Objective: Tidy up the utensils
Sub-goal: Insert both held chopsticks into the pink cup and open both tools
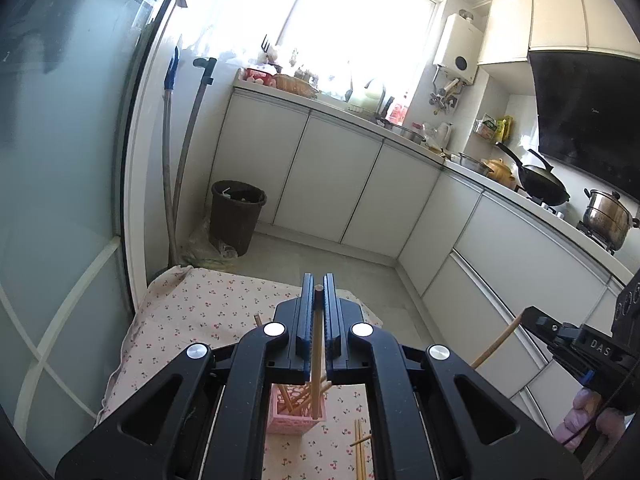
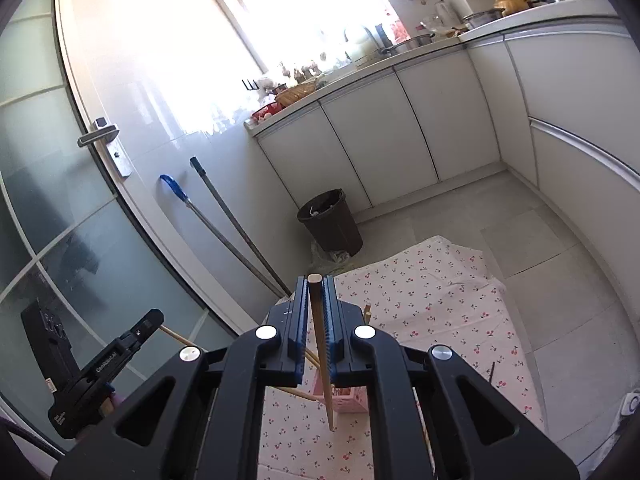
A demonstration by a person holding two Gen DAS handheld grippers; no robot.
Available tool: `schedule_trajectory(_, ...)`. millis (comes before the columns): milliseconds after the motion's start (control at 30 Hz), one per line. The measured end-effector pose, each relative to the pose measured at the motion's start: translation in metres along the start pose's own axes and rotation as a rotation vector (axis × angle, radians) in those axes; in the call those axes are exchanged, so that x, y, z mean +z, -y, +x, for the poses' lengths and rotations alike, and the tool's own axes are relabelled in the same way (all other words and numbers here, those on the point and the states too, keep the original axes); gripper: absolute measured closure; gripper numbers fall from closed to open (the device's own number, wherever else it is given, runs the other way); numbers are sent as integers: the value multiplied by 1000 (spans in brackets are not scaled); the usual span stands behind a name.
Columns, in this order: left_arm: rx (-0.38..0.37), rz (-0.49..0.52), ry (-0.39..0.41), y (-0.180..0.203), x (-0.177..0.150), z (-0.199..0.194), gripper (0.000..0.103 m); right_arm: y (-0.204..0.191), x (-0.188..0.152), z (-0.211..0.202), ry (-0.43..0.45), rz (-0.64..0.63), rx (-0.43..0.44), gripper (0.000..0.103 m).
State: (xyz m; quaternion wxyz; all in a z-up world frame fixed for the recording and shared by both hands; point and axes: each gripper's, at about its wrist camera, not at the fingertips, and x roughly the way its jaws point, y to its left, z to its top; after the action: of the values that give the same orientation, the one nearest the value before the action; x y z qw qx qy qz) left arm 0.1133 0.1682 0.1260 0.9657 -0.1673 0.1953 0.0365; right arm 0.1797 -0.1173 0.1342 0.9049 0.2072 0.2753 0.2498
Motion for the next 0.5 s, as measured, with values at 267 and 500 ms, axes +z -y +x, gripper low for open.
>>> schedule_trajectory(267, 44, -65, -143, -25, -16, 64, 77, 9, 1, 33, -24, 60, -8, 95)
schedule_trajectory(500, 79, -258, -67, -61, -9, 24, 70, 7, -6, 54, -36, 60, -46, 95)
